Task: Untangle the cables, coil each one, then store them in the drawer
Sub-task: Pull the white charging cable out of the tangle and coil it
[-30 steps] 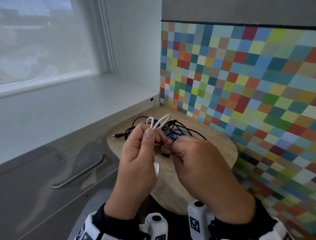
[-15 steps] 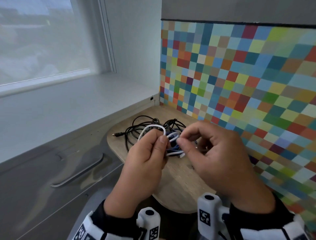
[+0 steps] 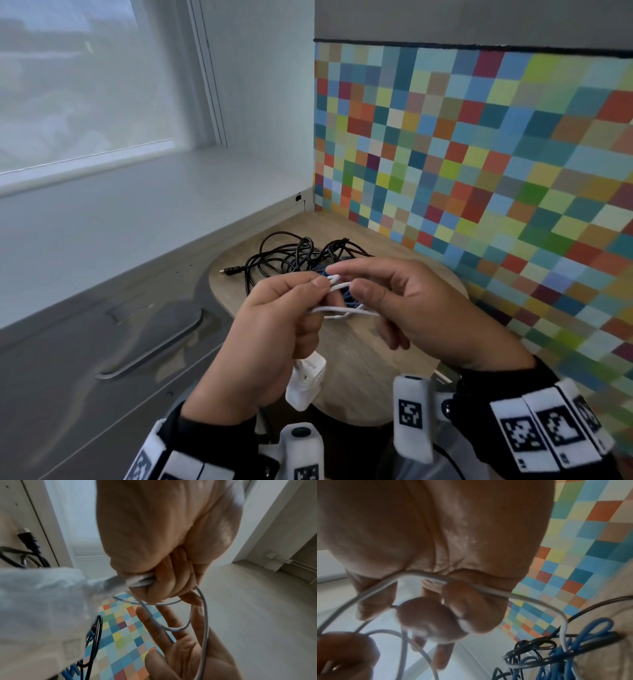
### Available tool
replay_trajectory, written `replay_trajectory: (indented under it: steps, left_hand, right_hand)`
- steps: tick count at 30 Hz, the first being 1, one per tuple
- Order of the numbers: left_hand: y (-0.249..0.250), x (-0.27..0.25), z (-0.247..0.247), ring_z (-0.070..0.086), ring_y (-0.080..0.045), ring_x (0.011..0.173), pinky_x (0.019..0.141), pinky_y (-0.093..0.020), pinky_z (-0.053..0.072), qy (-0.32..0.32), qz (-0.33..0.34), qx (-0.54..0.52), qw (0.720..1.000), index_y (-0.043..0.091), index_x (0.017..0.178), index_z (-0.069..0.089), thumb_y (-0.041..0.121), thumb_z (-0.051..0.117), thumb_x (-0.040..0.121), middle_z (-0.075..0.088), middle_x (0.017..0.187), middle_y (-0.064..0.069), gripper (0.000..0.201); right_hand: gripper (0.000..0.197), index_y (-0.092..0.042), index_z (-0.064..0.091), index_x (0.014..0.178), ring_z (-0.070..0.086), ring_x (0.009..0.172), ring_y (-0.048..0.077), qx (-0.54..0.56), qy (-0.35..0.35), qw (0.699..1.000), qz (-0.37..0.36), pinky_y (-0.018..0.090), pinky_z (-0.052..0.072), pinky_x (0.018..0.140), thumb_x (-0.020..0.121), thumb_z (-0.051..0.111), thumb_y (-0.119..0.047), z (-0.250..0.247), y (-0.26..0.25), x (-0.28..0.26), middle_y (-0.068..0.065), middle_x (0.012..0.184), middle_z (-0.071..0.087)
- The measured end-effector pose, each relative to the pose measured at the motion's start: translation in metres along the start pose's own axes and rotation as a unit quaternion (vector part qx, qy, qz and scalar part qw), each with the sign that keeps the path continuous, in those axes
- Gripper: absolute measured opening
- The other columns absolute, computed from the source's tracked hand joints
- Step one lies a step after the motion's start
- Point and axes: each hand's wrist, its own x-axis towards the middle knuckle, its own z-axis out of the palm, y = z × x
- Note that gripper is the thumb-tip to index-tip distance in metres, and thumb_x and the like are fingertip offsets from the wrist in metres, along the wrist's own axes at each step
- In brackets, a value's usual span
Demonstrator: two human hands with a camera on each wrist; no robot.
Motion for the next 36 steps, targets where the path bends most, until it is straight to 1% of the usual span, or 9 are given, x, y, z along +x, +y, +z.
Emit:
replay_trajectory:
  steps: [4, 7, 12, 16, 20, 23, 28, 33, 36]
  left_hand:
    - [0.001, 0.001, -0.001, 0.014, -0.009, 0.043, 0.043, -0.024, 0.01, 0.001, -0.022, -0.025, 0.999, 0.01, 0.068, 0.069, 0.026, 0.055, 0.09, 0.025, 0.052, 0.003, 0.03]
    - [0.001, 0.002, -0.001, 0.016, -0.01, 0.044, 0.041, -0.021, 0.014, 0.017, -0.033, -0.001, 0.999, 0.008, 0.07, 0.068, 0.027, 0.064, 0.092, 0.026, 0.054, 0.0, 0.03]
    - [-0.007, 0.005, -0.004, 0.046, -0.022, 0.058, 0.056, -0.029, 0.042, 0.001, 0.017, 0.073, 0.997, 0.012, 0.067, 0.053, 0.038, 0.053, 0.1, 0.044, 0.063, -0.007, 0.042]
    - [-0.018, 0.003, -0.003, 0.058, -0.026, 0.066, 0.079, -0.038, 0.049, -0.03, 0.075, 0.071, 0.994, 0.009, 0.07, 0.047, 0.056, 0.054, 0.099, 0.039, 0.06, 0.001, 0.056]
    - [-0.015, 0.002, 0.003, 0.036, -0.014, 0.046, 0.06, -0.035, 0.051, -0.031, 0.072, -0.008, 0.997, 0.022, 0.077, 0.065, 0.034, 0.061, 0.098, 0.038, 0.058, 0.004, 0.025]
    - [-0.01, 0.002, 0.008, 0.027, -0.012, 0.045, 0.044, -0.025, 0.039, -0.004, 0.042, -0.043, 0.998, 0.018, 0.072, 0.055, 0.031, 0.053, 0.098, 0.031, 0.06, 0.0, 0.029]
    - [-0.009, 0.005, 0.008, 0.024, -0.011, 0.046, 0.04, -0.023, 0.027, 0.017, 0.03, -0.072, 0.997, 0.015, 0.074, 0.048, 0.036, 0.054, 0.096, 0.029, 0.061, 0.001, 0.031]
    - [-0.008, 0.005, 0.013, 0.026, -0.013, 0.046, 0.042, -0.024, 0.032, 0.069, 0.034, -0.077, 0.994, 0.018, 0.068, 0.045, 0.038, 0.051, 0.097, 0.029, 0.06, 0.0, 0.036]
    - [-0.008, 0.006, 0.011, 0.022, -0.013, 0.047, 0.041, -0.023, 0.024, 0.097, 0.036, -0.058, 0.993, 0.021, 0.064, 0.042, 0.04, 0.048, 0.097, 0.028, 0.058, 0.002, 0.039]
  right_hand:
    - [0.03, -0.011, 0.069, 0.094, 0.058, 0.052, -0.005, 0.0, 0.014, 1.0, -0.023, 0.008, 0.043, 0.051, 0.092, 0.056, -0.038, 0.001, -0.002, 0.006, -0.002, 0.098, 0.072]
    - [0.035, 0.004, 0.064, 0.089, 0.054, 0.046, -0.004, -0.005, 0.004, 1.0, -0.013, 0.007, 0.039, 0.047, 0.101, 0.056, -0.029, 0.0, 0.0, 0.011, -0.008, 0.065, 0.067]
    - [0.033, -0.014, 0.063, 0.075, 0.055, 0.054, 0.008, -0.045, 0.085, 0.995, -0.037, 0.033, 0.048, 0.054, 0.098, 0.063, -0.038, -0.003, 0.005, 0.018, -0.001, 0.059, 0.061]
    - [0.034, -0.01, 0.065, 0.076, 0.046, 0.049, 0.005, -0.052, 0.129, 0.988, -0.061, 0.018, 0.039, 0.05, 0.097, 0.066, -0.036, -0.004, 0.006, 0.022, -0.008, 0.053, 0.053]
    - [0.038, -0.014, 0.065, 0.069, 0.048, 0.049, 0.006, -0.017, 0.122, 0.99, -0.061, 0.02, 0.041, 0.052, 0.094, 0.064, -0.043, -0.004, 0.007, 0.021, -0.006, 0.053, 0.056]
    - [0.039, -0.006, 0.067, 0.079, 0.05, 0.05, 0.007, 0.014, 0.083, 0.995, -0.05, 0.024, 0.042, 0.05, 0.1, 0.058, -0.037, -0.003, 0.007, 0.018, -0.005, 0.059, 0.064]
    - [0.04, -0.003, 0.056, 0.086, 0.05, 0.052, 0.034, 0.091, 0.056, 0.994, -0.031, 0.037, 0.041, 0.05, 0.099, 0.053, -0.04, 0.001, 0.008, 0.017, 0.012, 0.057, 0.065]
    - [0.038, -0.007, 0.055, 0.081, 0.047, 0.043, 0.015, 0.028, 0.076, 0.997, -0.018, 0.033, 0.044, 0.054, 0.107, 0.051, -0.035, 0.009, 0.016, 0.021, -0.002, 0.046, 0.047]
    - [0.045, -0.011, 0.064, 0.09, 0.055, 0.049, 0.007, 0.005, 0.073, 0.997, -0.031, 0.028, 0.045, 0.056, 0.097, 0.051, -0.053, 0.011, 0.015, 0.016, 0.003, 0.058, 0.065]
